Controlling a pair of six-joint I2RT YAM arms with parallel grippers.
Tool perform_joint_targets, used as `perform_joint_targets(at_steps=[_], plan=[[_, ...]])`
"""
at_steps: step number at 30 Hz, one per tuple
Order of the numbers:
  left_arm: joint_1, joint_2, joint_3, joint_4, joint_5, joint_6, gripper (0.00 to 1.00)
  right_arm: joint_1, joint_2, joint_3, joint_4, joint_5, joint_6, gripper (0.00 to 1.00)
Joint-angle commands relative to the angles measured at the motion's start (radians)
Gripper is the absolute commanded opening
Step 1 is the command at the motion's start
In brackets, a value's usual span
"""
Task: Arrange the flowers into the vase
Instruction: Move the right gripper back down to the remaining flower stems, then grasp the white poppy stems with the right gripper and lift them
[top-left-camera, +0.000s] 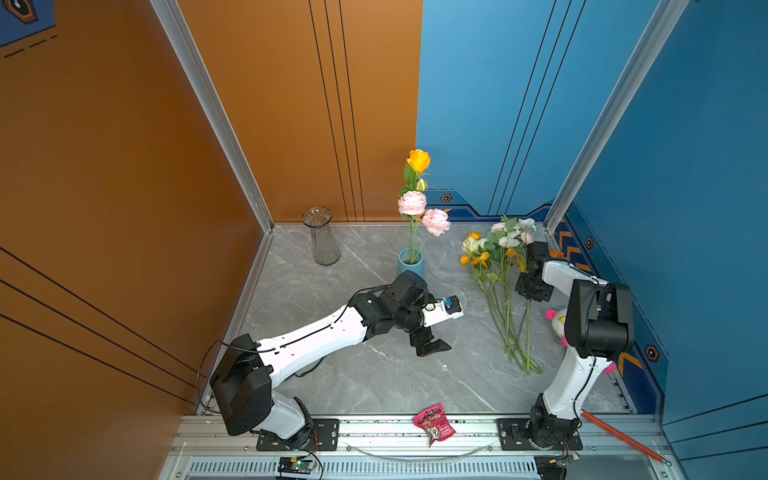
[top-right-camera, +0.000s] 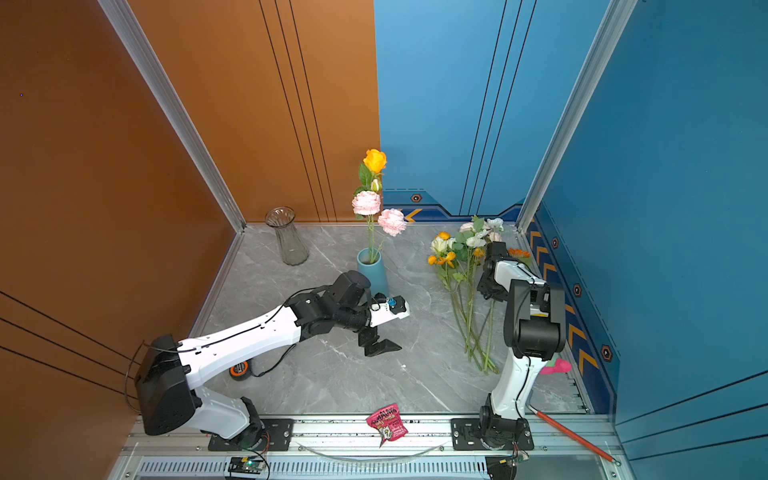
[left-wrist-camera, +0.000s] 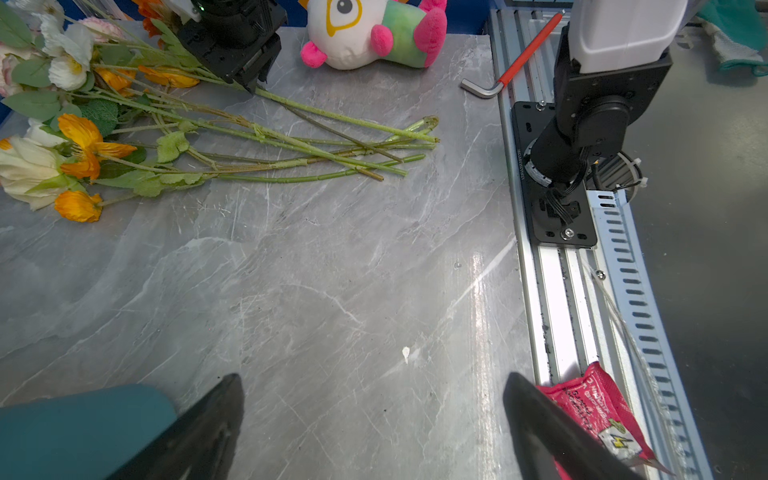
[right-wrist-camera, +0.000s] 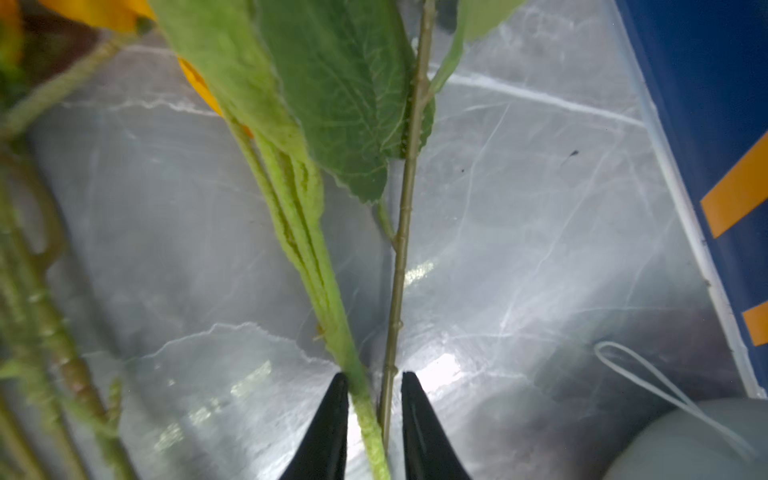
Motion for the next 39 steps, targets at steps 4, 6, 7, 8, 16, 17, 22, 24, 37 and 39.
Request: perform_joint_targets(at_steps=[4,6,7,8,16,17,22,24,37,39], plan=[[-0.004,-0.002,0.018,-0.024,-0.009,0.017,0.98,-0.004,0.04,0.04,-0.037,-0.027,-0.036,0.24],[-0.004,0.002,0.019,-0.024,-0.009,0.016,0.98,-0.004,0.053,0.043,-0.035,-0.039,-0.04,0.24],[-0.005,0.003,0.02,-0.025,-0.01,0.016,0.98,-0.004,0.057,0.043,-0.035,-0.04,-0.04,0.23],[-0.005,0.006,0.021,-0.027,-0.011,0.018,0.98,-0.004,0.056,0.042,-0.034,-0.043,-0.04,0.22],[-0.005,0.019,0.026,-0.039,-0.012,0.02,0.98,0.002,0.036,0.018,-0.027,-0.055,-0.046,0.18],[-0.005,0.021,0.028,-0.039,-0.013,0.021,0.98,0.004,0.03,0.013,-0.027,-0.059,-0.048,0.18],[-0.008,0.03,0.031,-0.047,-0.012,0.021,0.98,0.019,0.0,-0.01,-0.026,-0.053,-0.052,0.15],[-0.013,0.034,0.032,-0.051,-0.017,0.022,0.98,0.027,-0.01,-0.016,-0.027,-0.047,-0.054,0.13],[-0.04,0.051,0.045,-0.082,-0.04,0.042,0.98,0.044,-0.079,-0.045,-0.041,-0.054,-0.06,0.09],[-0.044,0.052,0.047,-0.089,-0.042,0.046,0.98,0.052,-0.093,-0.042,-0.051,-0.055,-0.064,0.1]])
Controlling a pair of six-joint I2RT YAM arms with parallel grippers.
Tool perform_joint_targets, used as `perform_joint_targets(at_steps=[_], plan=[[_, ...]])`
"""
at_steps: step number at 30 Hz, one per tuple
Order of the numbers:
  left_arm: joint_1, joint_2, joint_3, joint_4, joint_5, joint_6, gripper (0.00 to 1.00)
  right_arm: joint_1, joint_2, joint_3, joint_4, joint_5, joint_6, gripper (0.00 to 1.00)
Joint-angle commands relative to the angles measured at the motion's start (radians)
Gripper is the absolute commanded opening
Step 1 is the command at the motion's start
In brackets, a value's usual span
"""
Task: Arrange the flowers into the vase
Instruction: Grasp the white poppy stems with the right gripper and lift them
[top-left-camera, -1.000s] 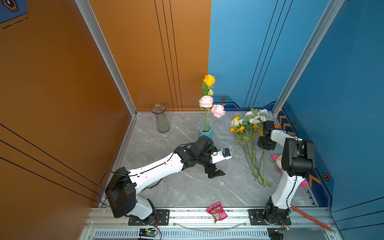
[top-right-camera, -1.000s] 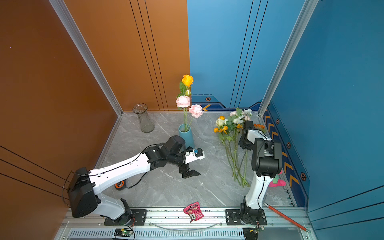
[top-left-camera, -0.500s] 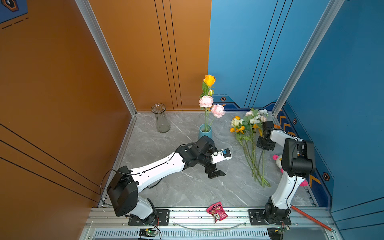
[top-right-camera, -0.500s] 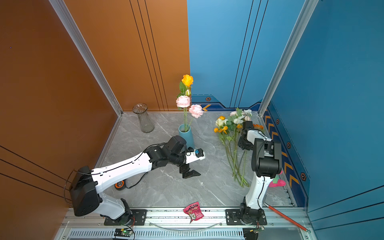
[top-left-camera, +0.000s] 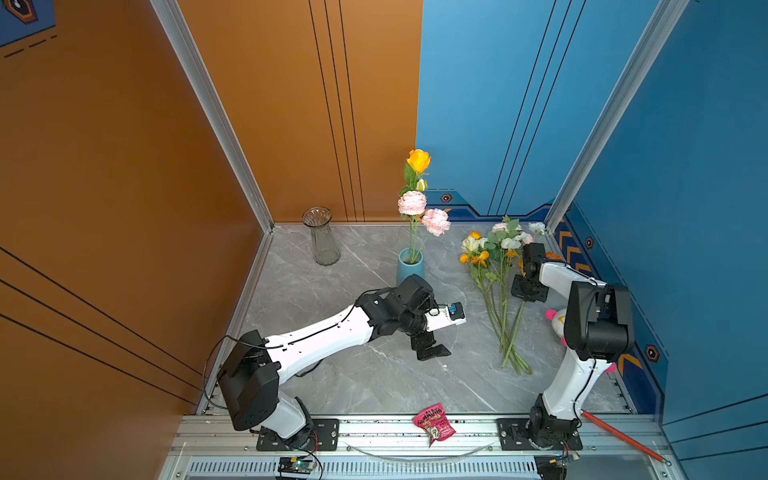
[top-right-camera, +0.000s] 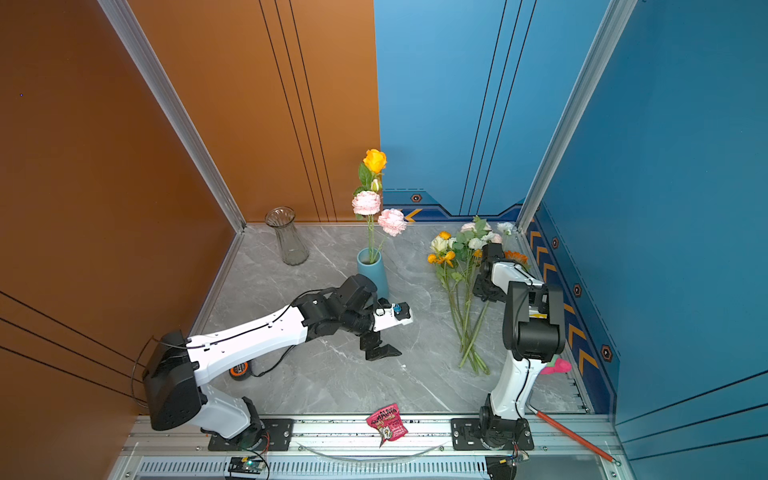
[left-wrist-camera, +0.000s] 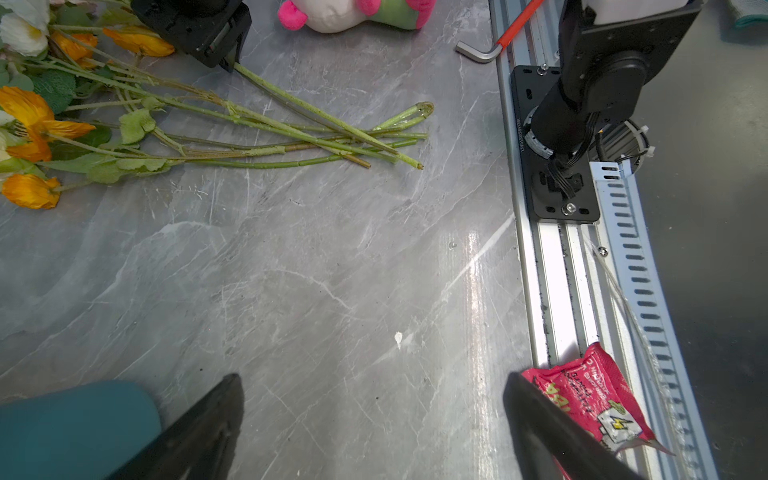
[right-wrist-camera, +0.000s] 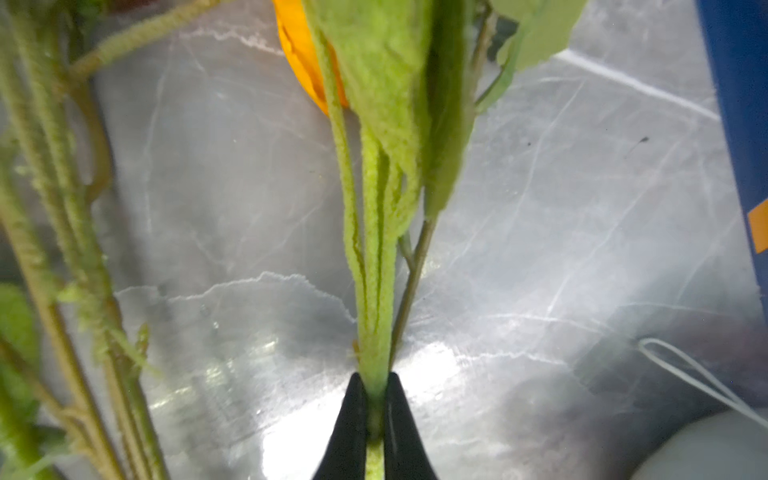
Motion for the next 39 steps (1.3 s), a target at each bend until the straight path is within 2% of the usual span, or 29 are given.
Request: perform_joint_targets(at_steps=[1,4,12,17,22,27,30,34,39], plan=[[-0.015,0.013,0.026,-0.034,-0.013,0.02,0.98,0.019,-0.054,-0.009,-0.046,-0.009,-0.015,0.1],[-0.021,0.015,0.028,-0.039,-0.015,0.02,0.98,0.027,-0.072,-0.006,-0.053,-0.006,-0.018,0.11],[-0.029,0.013,0.029,-0.047,-0.03,0.03,0.98,0.049,-0.12,-0.008,-0.068,0.005,-0.011,0.0],[-0.026,-0.006,0.03,-0.051,-0.039,0.04,0.98,0.056,-0.233,-0.043,-0.073,0.011,0.009,0.0],[0.014,-0.067,0.033,-0.051,0.015,0.038,0.98,0.07,-0.4,-0.069,-0.103,0.044,0.033,0.0],[0.096,-0.155,0.04,-0.05,0.115,0.034,0.98,0.114,-0.573,-0.077,-0.096,0.066,0.043,0.0],[0.189,-0.214,0.041,-0.036,0.244,0.02,0.98,0.185,-0.661,-0.078,-0.029,0.091,0.018,0.0],[0.336,-0.295,-0.005,0.088,0.379,-0.045,0.98,0.343,-0.741,-0.066,0.137,0.139,-0.035,0.0],[0.469,-0.358,-0.103,0.301,0.446,-0.121,0.98,0.543,-0.71,0.055,0.272,0.211,-0.139,0.0]])
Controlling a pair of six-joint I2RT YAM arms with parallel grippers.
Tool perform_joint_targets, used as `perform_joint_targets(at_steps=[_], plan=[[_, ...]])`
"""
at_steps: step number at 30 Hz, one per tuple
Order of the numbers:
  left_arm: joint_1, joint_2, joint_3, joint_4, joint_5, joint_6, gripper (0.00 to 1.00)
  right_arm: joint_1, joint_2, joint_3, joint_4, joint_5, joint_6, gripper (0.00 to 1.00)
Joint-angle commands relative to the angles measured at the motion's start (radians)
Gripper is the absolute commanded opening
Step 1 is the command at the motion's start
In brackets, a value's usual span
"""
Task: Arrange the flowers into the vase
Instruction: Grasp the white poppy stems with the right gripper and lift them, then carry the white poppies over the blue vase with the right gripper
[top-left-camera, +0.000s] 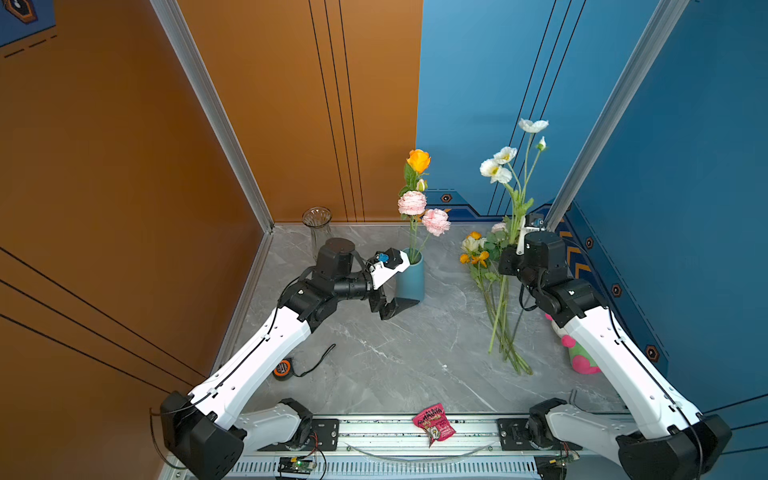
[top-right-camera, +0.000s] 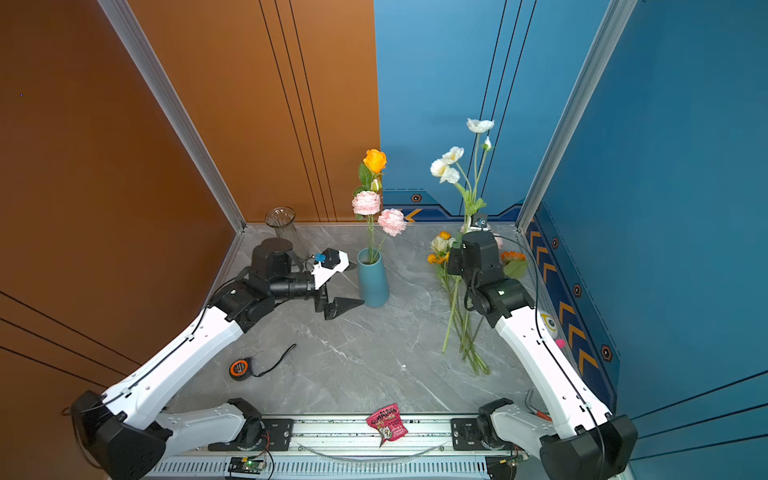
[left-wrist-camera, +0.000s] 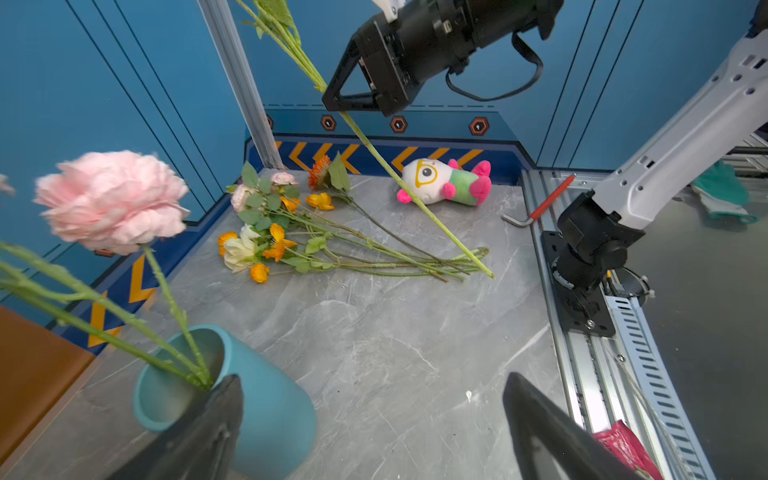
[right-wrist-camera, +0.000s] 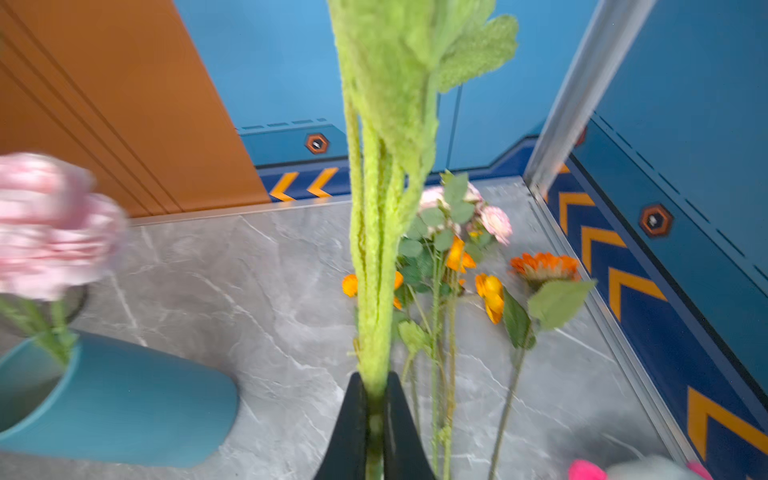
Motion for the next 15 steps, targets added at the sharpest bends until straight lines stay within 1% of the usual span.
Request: perform_joint_targets(at_steps=[1,4,7,11,15], plan=[[0.067,-0.012,-0.061,0.161,0.121,-0.074,0.98,0.098,0.034,0.099,0.169,0.06,-0.109,0.0],[0.152,0.006,-0.057,0.194,0.178,-0.121,0.98,0.202,0.073,0.131,0.32,0.072,-0.193,0.0],[0.225,0.024,-0.058,0.254,0.236,-0.191,0.98,0.279,0.12,0.175,0.445,0.069,-0.235,0.0],[0.279,0.04,-0.05,0.275,0.265,-0.225,0.98,0.358,0.212,0.282,0.524,0.028,-0.262,0.0],[0.307,0.048,-0.047,0.299,0.287,-0.257,0.98,0.434,0.29,0.303,0.728,0.033,-0.369,0.0]])
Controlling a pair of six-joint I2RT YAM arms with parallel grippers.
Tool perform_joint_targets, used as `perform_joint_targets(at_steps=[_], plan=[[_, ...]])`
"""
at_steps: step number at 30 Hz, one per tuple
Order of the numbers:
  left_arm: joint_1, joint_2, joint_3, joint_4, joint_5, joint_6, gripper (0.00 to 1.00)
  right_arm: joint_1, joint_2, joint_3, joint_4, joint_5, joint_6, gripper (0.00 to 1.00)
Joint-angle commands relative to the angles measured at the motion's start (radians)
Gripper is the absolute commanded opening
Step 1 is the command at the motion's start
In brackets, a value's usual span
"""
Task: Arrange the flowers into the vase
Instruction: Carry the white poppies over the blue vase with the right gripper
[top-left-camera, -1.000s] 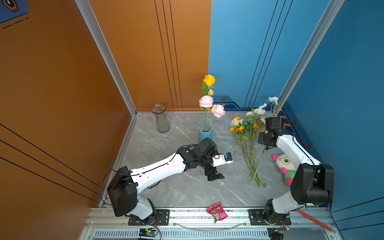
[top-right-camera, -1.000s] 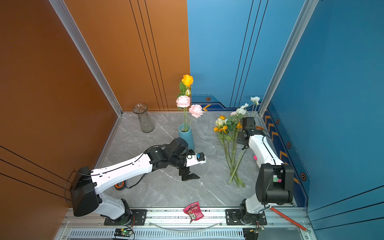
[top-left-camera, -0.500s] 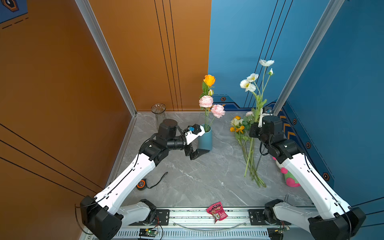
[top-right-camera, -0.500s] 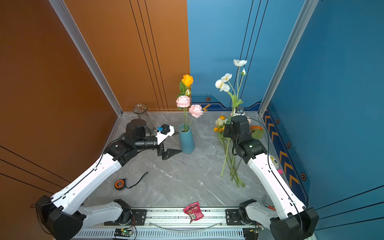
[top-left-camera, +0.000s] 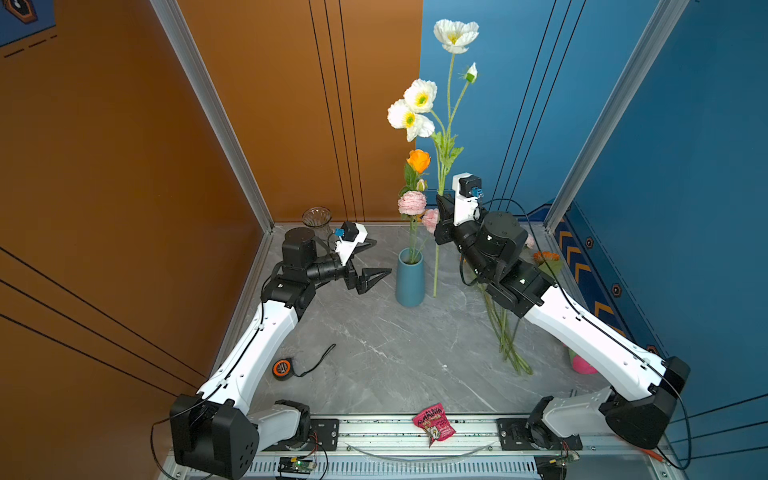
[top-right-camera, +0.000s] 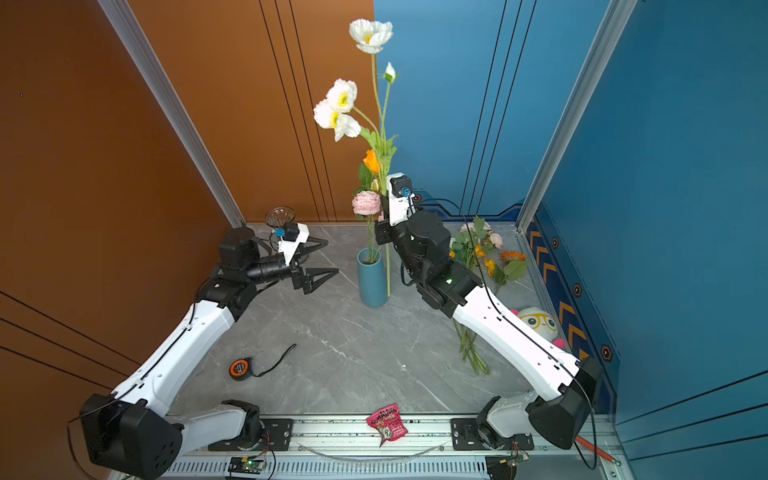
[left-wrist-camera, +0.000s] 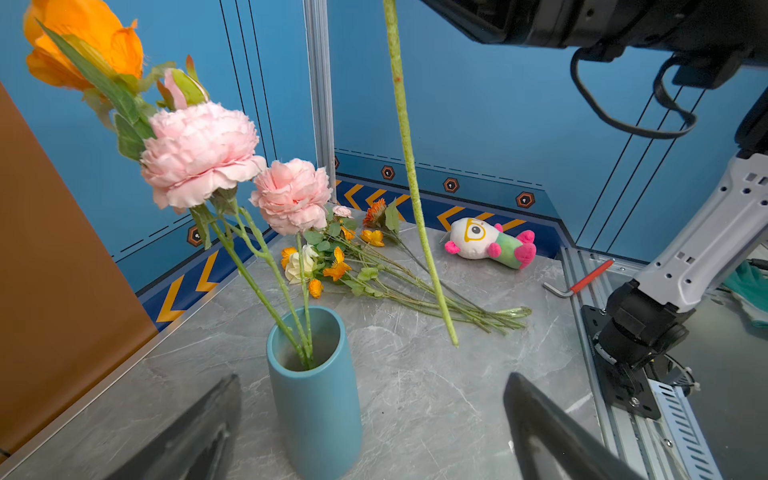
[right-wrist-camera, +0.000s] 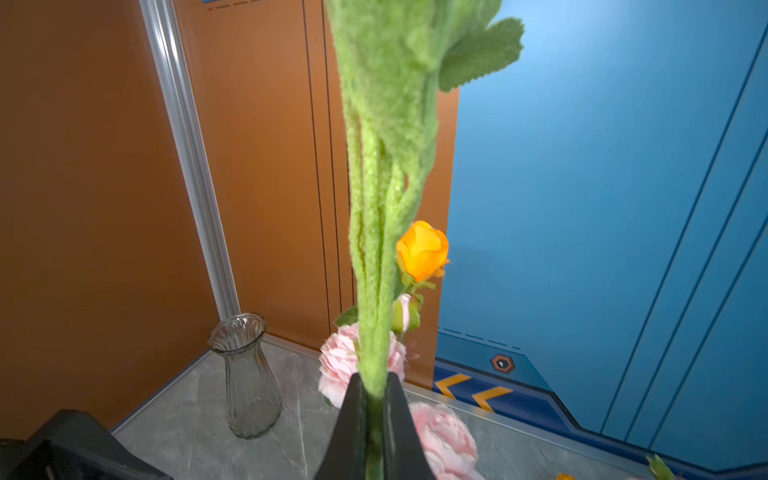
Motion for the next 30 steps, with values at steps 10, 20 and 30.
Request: perform_joint_targets(at_steps=[10,20,30], plan=[[0.015,0.023,0.015,0.047,0.083,-0.064,0.98,0.107,0.153,0.049,0.468,0.063,-0.234,0.0],[0.015,0.032,0.022,0.048,0.098,-0.075,0.98,0.107,0.209,0.102,0.562,0.14,-0.317,0.0],[0.015,0.033,0.026,0.047,0.108,-0.08,0.98,0.115,0.264,0.06,0.555,0.122,-0.484,0.0]])
